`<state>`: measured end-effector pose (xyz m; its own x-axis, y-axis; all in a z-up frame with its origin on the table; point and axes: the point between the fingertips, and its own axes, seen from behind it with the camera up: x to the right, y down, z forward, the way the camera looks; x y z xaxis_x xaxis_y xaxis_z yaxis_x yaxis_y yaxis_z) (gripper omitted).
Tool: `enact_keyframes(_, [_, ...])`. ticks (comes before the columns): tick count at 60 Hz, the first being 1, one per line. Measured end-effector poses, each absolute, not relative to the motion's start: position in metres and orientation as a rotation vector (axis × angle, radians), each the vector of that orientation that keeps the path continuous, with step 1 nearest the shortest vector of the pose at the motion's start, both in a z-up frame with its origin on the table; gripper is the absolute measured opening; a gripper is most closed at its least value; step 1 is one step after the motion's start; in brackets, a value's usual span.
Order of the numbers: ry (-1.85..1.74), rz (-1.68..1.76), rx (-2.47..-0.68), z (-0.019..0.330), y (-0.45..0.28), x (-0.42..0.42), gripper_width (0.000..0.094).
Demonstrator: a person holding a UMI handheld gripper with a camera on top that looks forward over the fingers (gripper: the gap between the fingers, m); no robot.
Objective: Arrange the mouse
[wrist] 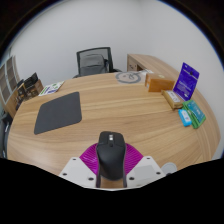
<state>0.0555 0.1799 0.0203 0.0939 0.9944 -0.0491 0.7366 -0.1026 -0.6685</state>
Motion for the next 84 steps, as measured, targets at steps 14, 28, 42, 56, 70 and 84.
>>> enact_keyframes(14, [-1.643, 0.782, -1.741, 0.141, 0.158, -0.009, 0.0291])
enact_keyframes(28, [-1.712, 0.922, -1.617, 0.176, 0.045, -0.094, 0.0291])
enact_keyframes(42, [-1.81, 0.925, -1.647, 0.084, -0.051, -0.141, 0.0293])
enact_keyframes(56, [-1.88, 0.814, -1.678, 0.01, -0.067, -0.139, 0.0321])
enact_keyframes(70, [-1.892, 0.811, -1.729, -0.008, -0.065, -0.136, 0.0484])
enact_keyframes(84, [-1.83, 0.837, -1.674, 0.063, -0.052, -0.113, 0.0856])
